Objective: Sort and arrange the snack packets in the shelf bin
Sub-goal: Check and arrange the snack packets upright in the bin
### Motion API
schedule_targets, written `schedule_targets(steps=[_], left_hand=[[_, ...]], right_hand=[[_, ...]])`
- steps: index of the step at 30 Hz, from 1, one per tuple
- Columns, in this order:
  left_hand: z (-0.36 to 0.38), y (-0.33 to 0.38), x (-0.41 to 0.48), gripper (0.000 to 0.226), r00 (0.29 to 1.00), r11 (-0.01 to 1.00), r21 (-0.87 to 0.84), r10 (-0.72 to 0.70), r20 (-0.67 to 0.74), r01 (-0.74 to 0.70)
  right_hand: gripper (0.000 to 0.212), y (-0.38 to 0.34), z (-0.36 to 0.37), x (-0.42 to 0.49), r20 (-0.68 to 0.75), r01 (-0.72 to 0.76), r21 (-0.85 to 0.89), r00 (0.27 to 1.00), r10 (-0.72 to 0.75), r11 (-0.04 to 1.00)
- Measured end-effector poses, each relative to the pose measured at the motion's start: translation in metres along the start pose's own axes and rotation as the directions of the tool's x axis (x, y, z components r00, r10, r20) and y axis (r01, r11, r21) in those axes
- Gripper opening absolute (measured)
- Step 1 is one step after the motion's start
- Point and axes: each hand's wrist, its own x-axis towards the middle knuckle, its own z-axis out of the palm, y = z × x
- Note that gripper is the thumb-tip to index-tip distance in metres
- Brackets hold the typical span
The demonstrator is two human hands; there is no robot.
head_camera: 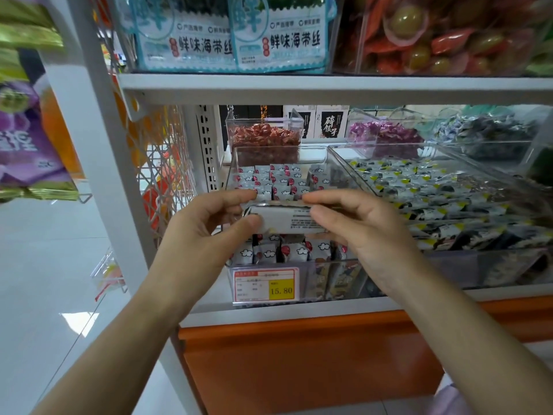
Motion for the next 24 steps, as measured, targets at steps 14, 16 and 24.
schedule_targets(steps=[14, 16, 24], left_hand=[[0.007, 0.003, -0.002, 0.014, 0.998, 0.992, 0.124, 0.023, 0.067, -0.031], [0.005, 0.002, 0.000, 0.012, 0.998, 0.985, 0.167, 0.028, 0.048, -0.035], [-0.014, 0.005, 0.009, 0.030, 0.993, 0.970, 0.231, 0.046, 0.107, -0.070]], right_hand=[[0.012, -0.005, 0.007, -0.004, -0.062, 0.215, -0.272, 0.969, -0.241, 0.938], [0.009, -0.005, 0.008, -0.005, -0.032, 0.225, -0.279, 0.969, -0.244, 0.933], [0.012, -0.008, 0.014, -0.004, 0.013, 0.208, -0.230, 0.978, -0.210, 0.951]])
